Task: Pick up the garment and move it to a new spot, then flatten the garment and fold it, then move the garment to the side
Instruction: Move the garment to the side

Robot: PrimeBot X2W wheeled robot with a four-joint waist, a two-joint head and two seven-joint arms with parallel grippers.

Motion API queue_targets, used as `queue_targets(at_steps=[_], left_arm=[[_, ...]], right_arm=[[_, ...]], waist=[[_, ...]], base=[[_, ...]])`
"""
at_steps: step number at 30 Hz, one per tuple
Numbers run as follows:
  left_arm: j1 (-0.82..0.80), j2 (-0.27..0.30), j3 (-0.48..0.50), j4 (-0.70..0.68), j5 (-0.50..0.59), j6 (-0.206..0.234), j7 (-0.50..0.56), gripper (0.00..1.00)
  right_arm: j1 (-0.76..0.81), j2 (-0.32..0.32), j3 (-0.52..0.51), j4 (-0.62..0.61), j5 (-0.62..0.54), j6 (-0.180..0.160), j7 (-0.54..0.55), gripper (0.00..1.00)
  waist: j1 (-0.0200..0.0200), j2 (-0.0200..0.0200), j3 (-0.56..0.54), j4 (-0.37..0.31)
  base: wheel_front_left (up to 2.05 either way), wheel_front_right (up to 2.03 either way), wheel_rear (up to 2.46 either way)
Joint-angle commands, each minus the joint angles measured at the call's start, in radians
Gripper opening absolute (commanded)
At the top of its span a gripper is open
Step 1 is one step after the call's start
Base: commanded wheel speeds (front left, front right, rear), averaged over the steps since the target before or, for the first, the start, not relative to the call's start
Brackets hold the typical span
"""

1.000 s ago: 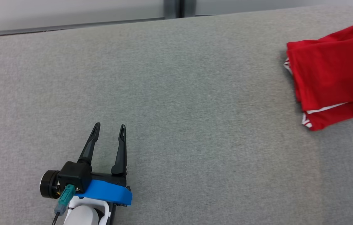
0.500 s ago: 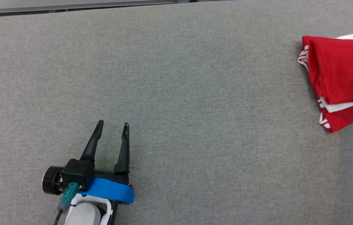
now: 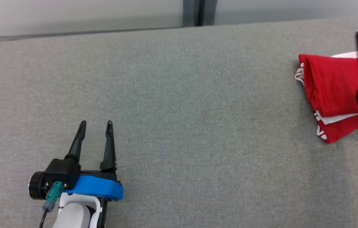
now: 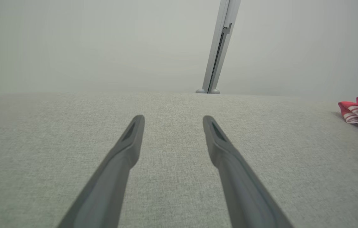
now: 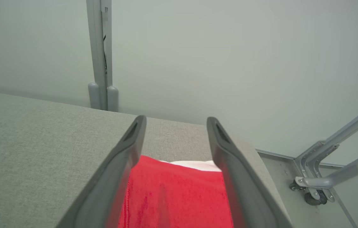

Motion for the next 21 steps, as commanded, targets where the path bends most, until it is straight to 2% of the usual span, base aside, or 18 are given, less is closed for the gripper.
queue_targets(at_steps=[1,7,14,17,21], left_arm=[[-0.005,0.0,0.013,0.005,-0.01,0.005,-0.005,1.0],[0.032,-0.005,0.061,0.026,-0.049,0.016,-0.005,1.0],[0.099,-0.009,0.069,0.057,-0.051,0.017,-0.006,1.0],[0.128,-0.012,0.063,0.073,-0.059,0.012,-0.006,1.0],[0.16,-0.014,0.06,0.086,-0.059,0.017,-0.006,1.0]], right_arm=[[0.021,0.026,0.002,-0.001,0.002,0.0,-0.025,1.0],[0.111,0.167,-0.029,0.01,-0.025,0.0,-0.134,1.0],[0.308,0.325,-0.092,-0.02,-0.09,0.0,-0.265,1.0],[0.391,0.365,-0.115,-0.056,-0.109,0.0,-0.303,1.0],[0.487,0.382,-0.116,-0.116,-0.121,0.0,-0.328,1.0]], waist=[[0.0,0.0,-0.022,0.001],[0.0,0.0,-0.098,0.027],[0.0,0.0,-0.171,0.063],[0.0,0.0,-0.192,0.072],[0.0,0.0,-0.213,0.077]], base=[[0.0,0.0,0.0],[0.0,0.0,0.0],[0.0,0.0,0.0],[0.0,0.0,0.0],[0.0,0.0,0.0]])
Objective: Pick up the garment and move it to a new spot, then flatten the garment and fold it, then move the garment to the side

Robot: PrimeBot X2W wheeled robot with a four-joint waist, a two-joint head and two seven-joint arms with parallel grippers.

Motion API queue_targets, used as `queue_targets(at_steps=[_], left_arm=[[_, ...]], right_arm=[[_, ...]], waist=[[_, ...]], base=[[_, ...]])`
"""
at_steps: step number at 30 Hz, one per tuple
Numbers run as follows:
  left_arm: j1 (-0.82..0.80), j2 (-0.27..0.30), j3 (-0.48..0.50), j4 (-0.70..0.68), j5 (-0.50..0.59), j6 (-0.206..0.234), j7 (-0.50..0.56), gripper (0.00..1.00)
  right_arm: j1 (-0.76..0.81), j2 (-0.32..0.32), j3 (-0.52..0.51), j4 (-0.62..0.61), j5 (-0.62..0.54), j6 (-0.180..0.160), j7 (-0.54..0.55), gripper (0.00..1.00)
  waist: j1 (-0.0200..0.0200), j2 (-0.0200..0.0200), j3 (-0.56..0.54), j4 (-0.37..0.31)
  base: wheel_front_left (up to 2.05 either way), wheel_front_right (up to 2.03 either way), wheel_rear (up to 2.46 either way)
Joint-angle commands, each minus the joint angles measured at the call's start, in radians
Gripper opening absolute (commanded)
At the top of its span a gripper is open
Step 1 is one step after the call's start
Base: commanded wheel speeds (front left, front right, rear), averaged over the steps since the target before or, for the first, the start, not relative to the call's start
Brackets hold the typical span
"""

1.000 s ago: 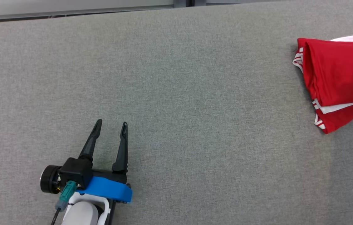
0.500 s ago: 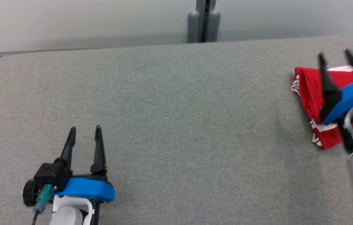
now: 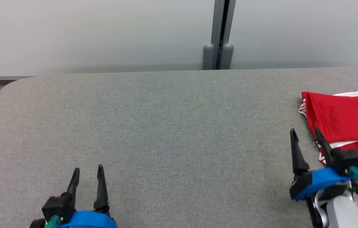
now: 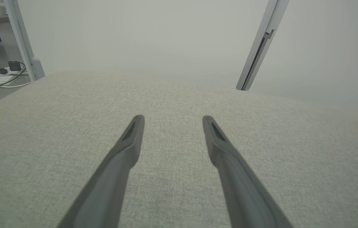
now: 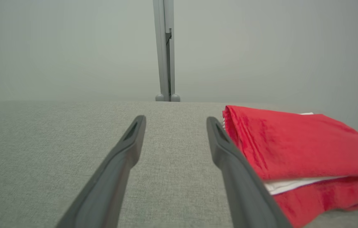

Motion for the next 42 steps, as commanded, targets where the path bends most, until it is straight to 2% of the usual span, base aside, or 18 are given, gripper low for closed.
queue_targets(at_steps=[1,7,12,35,36,42], left_arm=[[0.014,-0.001,-0.004,0.005,0.003,0.003,-0.004,1.0],[0.049,-0.007,-0.008,0.004,0.001,0.005,-0.004,1.0],[0.064,-0.01,-0.011,0.006,0.002,0.009,-0.004,1.0],[0.065,-0.015,-0.015,-0.016,0.013,0.012,-0.004,1.0],[0.07,-0.016,-0.018,-0.003,0.011,0.013,0.002,0.0],[0.073,-0.019,-0.014,0.022,-0.028,0.009,0.017,0.0]], right_arm=[[0.046,0.002,0.016,-0.023,0.021,0.0,-0.013,1.0],[0.164,0.002,0.102,-0.089,0.129,0.0,-0.033,1.0],[0.206,0.002,0.161,-0.114,0.167,0.0,-0.04,1.0],[0.228,0.002,0.167,-0.14,0.159,0.0,-0.045,1.0],[0.224,0.003,0.171,-0.124,0.161,0.0,-0.039,0.0],[0.233,0.003,0.169,-0.1,0.203,0.0,-0.026,0.0]], waist=[[0.0002,0.0,-0.008,0.001],[0.0002,0.0,-0.029,0.001],[0.0002,0.0,-0.038,-0.008],[0.0002,0.0,-0.047,-0.011],[0.0002,0.0,-0.047,-0.011],[0.0002,0.0,-0.048,-0.011]], base=[[0.0,0.0,0.0],[0.0,0.0,0.0],[0.0,0.0,0.0],[0.0,0.0,0.0],[0.0,0.0,0.0],[0.0,0.0,0.0]])
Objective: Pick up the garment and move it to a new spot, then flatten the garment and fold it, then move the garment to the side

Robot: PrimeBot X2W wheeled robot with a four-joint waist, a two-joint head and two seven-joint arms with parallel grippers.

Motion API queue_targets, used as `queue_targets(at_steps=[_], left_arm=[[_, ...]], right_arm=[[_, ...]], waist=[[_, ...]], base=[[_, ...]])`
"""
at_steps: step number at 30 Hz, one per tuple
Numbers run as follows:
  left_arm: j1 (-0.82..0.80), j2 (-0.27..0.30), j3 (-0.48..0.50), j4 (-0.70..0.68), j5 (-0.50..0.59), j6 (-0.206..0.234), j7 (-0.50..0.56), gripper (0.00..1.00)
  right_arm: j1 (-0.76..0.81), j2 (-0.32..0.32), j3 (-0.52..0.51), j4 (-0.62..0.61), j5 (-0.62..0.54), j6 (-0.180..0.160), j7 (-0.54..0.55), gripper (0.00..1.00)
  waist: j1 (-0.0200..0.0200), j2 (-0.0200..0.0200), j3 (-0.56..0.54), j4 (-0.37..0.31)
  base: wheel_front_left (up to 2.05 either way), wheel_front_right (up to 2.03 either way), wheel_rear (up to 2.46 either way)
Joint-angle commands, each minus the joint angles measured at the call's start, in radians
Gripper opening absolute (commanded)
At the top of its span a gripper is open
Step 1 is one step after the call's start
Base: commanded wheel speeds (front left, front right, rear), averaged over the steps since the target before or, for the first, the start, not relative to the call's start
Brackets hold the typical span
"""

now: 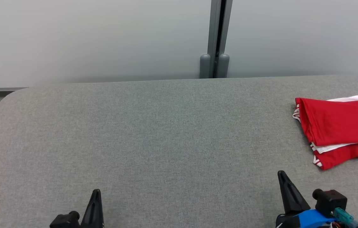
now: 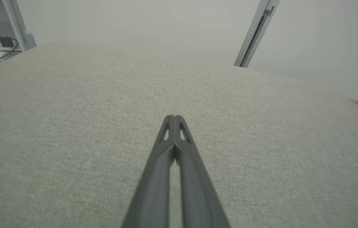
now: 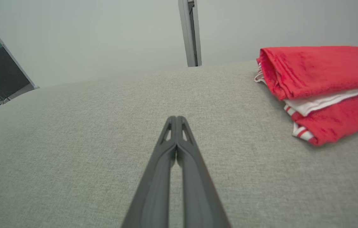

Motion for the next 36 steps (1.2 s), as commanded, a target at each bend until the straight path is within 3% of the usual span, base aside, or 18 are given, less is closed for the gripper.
queue_targets(at_steps=[1,36], left_arm=[[-0.017,-0.001,0.014,-0.014,-0.037,-0.006,0.008,0.0],[-0.084,-0.015,0.127,-0.062,-0.559,-0.07,0.156,0.0]], right_arm=[[-0.011,0.0,-0.007,-0.016,0.043,0.0,0.007,0.0],[-0.039,-0.001,-0.076,-0.066,0.614,0.0,0.156,0.0]], waist=[[0.0,0.0,0.0,0.0],[0.0,0.0,-0.008,-0.006]], base=[[0.0,0.0,0.0],[0.0,0.0,0.0]])
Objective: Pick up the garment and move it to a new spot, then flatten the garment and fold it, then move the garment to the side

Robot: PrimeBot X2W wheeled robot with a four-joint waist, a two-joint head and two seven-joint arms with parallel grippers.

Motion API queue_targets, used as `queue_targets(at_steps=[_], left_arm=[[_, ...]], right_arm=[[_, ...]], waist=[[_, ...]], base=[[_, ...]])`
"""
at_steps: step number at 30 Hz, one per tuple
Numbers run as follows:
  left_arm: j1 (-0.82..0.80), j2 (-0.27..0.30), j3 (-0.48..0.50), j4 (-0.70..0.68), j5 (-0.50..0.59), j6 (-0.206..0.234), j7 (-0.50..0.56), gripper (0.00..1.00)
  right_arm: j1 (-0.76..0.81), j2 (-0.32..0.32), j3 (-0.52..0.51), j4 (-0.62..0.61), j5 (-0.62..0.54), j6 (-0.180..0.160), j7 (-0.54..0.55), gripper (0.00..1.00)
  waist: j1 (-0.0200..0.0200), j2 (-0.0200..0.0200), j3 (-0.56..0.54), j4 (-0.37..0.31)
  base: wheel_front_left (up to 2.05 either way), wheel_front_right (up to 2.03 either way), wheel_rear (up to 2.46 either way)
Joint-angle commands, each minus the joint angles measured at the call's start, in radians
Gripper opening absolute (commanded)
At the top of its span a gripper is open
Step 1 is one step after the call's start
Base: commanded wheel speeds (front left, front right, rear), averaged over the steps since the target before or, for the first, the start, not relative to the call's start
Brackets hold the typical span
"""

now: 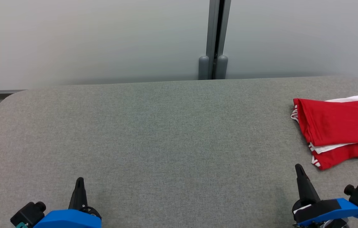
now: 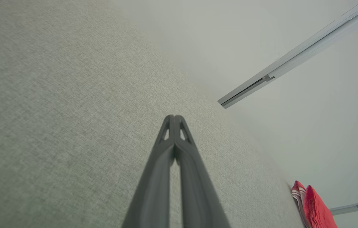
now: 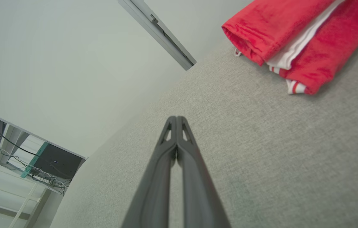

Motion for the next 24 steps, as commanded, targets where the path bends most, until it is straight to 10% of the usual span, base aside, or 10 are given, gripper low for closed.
queue_targets(at_steps=[1,24], left_arm=[[-0.03,0.002,0.009,-0.019,-0.033,-0.008,0.008,0.0],[-0.062,-0.005,0.064,-0.039,-0.28,-0.039,0.079,0.0]], right_arm=[[-0.027,-0.001,-0.008,-0.019,0.036,0.0,0.009,0.0],[-0.04,-0.002,-0.041,-0.043,0.307,0.0,0.08,0.0]], waist=[[0.0,0.0,0.0,0.0],[0.0,0.0,-0.005,-0.004]], base=[[0.0,0.0,0.0],[0.0,0.0,0.0]])
